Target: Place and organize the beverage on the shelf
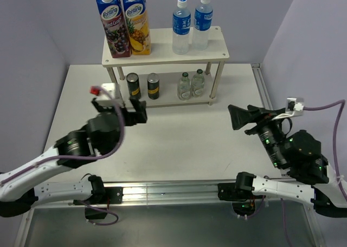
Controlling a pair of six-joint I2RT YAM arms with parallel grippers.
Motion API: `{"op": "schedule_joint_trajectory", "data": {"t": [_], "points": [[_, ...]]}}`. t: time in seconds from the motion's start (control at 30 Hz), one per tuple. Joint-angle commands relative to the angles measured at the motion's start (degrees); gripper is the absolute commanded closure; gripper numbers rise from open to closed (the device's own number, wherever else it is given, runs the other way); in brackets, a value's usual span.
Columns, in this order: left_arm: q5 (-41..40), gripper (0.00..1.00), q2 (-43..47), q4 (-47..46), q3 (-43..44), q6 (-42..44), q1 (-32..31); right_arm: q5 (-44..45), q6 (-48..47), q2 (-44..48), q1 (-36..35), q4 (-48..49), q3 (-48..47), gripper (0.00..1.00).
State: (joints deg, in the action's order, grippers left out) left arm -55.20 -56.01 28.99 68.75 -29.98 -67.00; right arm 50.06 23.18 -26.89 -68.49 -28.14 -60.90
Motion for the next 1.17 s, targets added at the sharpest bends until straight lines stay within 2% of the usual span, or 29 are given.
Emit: {"op": "schedule_joint_trajectory", "data": {"t": [0.0, 0.13, 0.3, 1.07, 1.13], "points": [[-1.7, 0.01, 7.6, -0.2, -0.5, 9.9, -0.2, 3.8, -11.4, -1.6, -0.3, -1.1, -4.1, 0.00], [-1.8, 0.01, 15.7, -8.9, -8.0, 13.6, -0.2, 2.4, -15.4, 2.6, -0.4, 2.0, -2.6, 0.00], [-3.2, 0.01, 19.5, -7.9, -8.8, 12.8, -0.2, 4.4, -16.6, 6.1, -0.3, 2.2, -1.7, 0.00], [-6.2, 0.01, 19.2, -6.7, -9.7, 13.3, -0.2, 5.7, -19.0, 7.5, -0.3, 6.8, 2.1, 0.00], [-6.4, 0.01, 19.2, -6.9, -10.0, 13.5, -0.2, 9.7, -18.3, 6.5, -0.4, 6.1, 1.7, 0.00]]}}
